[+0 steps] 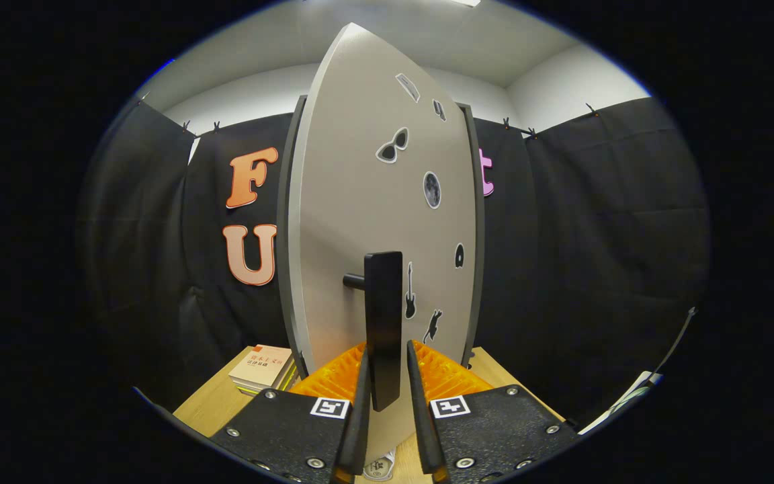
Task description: Open the shoe cabinet door, grab the shoes and put them into the shoe cabinet, then close the shoe cabinet door.
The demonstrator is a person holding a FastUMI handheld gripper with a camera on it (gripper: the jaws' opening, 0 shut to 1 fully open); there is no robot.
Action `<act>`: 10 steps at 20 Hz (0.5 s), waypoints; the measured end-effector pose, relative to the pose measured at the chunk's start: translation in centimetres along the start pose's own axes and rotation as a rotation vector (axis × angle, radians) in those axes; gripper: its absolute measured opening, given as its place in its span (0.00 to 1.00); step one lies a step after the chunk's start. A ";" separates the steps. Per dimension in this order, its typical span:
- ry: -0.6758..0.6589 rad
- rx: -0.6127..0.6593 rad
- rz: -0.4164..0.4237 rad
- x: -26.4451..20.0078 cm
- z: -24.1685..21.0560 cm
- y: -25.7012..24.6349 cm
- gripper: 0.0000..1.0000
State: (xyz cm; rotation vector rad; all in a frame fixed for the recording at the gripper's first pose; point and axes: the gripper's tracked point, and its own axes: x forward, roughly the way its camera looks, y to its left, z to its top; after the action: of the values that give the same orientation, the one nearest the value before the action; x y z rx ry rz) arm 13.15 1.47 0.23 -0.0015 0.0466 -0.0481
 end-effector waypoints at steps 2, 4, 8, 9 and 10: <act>-0.003 -0.001 -0.019 0.1 -0.1 -0.2 0.30; 0.000 -0.005 -0.041 0.0 -0.2 -0.6 0.30; 0.002 -0.002 -0.077 -0.5 -0.5 -1.7 0.31; 0.001 0.003 -0.089 -0.4 -0.5 -1.9 0.31; 0.001 0.004 -0.100 -0.3 -0.5 -2.1 0.31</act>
State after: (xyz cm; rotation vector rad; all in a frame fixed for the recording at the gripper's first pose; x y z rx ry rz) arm 12.73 -0.61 -0.20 0.0006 0.0474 -0.1484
